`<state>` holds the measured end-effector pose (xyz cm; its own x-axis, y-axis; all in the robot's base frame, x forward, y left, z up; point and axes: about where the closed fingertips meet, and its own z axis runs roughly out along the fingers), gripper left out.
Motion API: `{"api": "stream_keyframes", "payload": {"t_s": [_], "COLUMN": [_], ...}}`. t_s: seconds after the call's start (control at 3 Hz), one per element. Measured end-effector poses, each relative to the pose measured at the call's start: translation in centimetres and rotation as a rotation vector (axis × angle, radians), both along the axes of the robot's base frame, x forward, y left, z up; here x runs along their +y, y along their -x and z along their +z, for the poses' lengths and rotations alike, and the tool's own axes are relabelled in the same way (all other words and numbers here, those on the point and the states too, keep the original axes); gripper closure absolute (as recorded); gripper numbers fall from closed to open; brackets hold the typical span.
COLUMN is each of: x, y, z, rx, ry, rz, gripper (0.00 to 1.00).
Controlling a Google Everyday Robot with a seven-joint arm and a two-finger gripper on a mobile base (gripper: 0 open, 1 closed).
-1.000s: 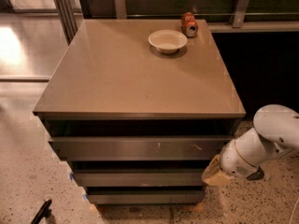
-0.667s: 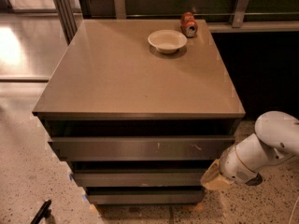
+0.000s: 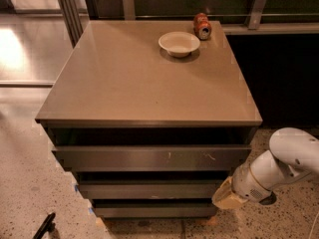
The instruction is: Open middle drawer
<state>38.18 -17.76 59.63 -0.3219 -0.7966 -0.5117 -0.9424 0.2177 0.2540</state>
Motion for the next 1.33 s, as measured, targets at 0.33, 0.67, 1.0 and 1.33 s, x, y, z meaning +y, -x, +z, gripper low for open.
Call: {"api": "stream_keyframes", "payload": {"t_s": [0.33, 0.67, 1.0, 1.33], "x": [1.6, 1.6, 2.7, 3.5], "y": [-0.9, -0.9, -1.6, -2.2], "z": [-2.2, -2.2, -5.0, -7.2], "rx": [-0.018, -0.016, -0.006, 0.006], "ry": [-0.061, -0.062, -0.069, -0.075], "rz": [-0.056, -0.057, -0.103, -0.138], "gripper": [1.00, 1.00, 1.00, 1.00]}}
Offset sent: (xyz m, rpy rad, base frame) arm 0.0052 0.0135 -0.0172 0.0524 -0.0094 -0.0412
